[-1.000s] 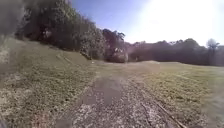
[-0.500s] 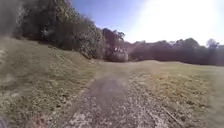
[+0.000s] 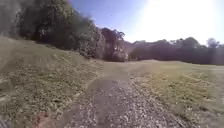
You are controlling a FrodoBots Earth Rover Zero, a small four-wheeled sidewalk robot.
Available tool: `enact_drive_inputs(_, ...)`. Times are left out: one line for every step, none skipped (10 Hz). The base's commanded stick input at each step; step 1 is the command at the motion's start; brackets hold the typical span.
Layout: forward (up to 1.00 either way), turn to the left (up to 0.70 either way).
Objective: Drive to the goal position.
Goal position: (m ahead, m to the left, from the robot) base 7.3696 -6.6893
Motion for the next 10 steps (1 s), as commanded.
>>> enact_drive_inputs(0.50,0.00)
enact_drive_inputs(0.50,0.00)
enact_drive_inputs(0.50,0.00)
enact_drive_inputs(0.50,0.00)
enact_drive_inputs(0.50,0.00)
enact_drive_inputs(0.50,0.00)
enact_drive_inputs(0.50,0.00)
enact_drive_inputs(0.50,0.00)
enact_drive_inputs(0.50,0.00)
enact_drive_inputs(0.50,0.00)
